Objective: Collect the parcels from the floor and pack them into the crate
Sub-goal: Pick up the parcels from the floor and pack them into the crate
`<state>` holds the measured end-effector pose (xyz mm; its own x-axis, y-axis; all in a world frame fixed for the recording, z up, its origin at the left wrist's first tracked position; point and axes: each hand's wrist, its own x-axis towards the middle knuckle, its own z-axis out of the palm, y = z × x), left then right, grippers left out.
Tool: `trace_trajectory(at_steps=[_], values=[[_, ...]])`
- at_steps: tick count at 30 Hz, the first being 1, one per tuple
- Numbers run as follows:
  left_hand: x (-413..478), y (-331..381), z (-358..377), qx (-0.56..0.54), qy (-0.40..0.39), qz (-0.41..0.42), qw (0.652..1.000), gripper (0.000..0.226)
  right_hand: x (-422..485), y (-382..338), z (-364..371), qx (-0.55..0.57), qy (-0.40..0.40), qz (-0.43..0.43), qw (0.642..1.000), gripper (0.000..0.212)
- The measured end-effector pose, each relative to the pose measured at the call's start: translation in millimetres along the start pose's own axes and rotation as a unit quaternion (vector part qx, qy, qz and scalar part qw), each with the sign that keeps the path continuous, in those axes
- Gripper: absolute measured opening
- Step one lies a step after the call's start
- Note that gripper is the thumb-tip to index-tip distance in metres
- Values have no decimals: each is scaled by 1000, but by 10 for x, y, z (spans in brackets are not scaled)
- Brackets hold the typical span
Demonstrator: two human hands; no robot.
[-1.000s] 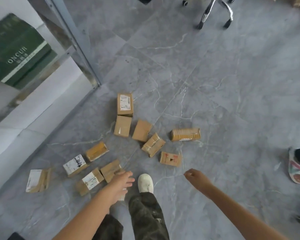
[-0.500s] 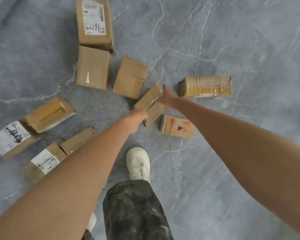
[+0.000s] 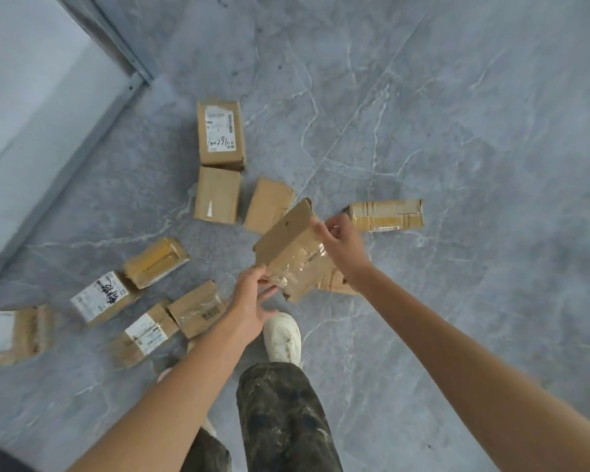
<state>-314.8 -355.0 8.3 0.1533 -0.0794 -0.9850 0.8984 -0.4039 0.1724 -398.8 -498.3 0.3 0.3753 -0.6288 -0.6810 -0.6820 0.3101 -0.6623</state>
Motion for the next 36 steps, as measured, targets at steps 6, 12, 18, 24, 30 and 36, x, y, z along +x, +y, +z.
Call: trace_trajectory(at_steps=[6,12,18,24,30,36], values=[[-1591,721,62,9,7,122,992,19,-1048,-1309,-522,116,38,-24,992,39],[-3476,1367,-185,89,-17,331,939,18,-2369,-2544,-978,209,-9,-104,972,27],[-5239,1415,-868,217,-20,513,830,14,-3932,-3315,-1094,216,-37,-235,947,15],[-6376,809,-2088,270,19,596,756,19,-5544,-3361,-718,149,-77,-312,935,22],[-7009,34,-3230,219,38,620,753,29,-6752,-3296,-161,146,-109,-287,940,64],[-7551,-551,-3858,104,8,573,813,50,-7571,-3161,51,75,-176,-321,928,43]])
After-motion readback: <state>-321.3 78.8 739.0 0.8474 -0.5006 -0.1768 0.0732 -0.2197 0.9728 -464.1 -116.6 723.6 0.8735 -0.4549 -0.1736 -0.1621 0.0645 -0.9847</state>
